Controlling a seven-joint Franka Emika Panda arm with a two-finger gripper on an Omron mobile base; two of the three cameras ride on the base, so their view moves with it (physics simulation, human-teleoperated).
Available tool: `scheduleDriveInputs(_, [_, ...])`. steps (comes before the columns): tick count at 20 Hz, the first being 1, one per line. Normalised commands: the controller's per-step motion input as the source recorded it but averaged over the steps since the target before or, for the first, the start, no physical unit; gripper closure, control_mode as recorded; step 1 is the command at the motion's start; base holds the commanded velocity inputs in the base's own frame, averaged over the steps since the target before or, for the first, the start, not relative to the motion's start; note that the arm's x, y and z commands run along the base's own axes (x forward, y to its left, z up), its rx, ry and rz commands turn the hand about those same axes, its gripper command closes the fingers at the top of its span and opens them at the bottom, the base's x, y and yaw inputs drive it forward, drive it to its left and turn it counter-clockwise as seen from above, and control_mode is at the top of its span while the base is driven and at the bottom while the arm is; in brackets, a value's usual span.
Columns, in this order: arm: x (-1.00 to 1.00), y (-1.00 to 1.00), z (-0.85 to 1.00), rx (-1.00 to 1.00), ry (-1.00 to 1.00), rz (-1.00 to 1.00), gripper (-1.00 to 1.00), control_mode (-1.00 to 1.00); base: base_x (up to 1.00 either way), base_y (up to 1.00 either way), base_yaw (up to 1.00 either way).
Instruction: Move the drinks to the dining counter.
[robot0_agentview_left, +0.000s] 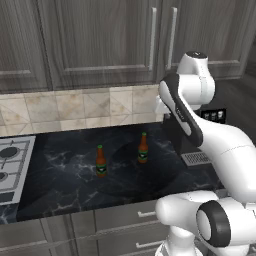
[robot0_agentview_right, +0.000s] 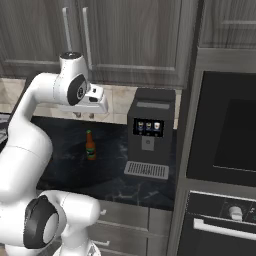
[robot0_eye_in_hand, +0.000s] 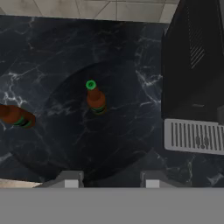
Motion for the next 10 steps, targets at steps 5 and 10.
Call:
scheduleDriveInputs(5, [-0.26, 0.17, 0.0, -0.04, -0.06, 0.0, -1.0, -1.0, 0.0, 0.0, 0.0])
scheduleDriveInputs(10, [-0.33, 0.22, 0.0, -0.01, 0.0, 0.01, -1.0, -1.0, 0.0, 0.0, 0.0])
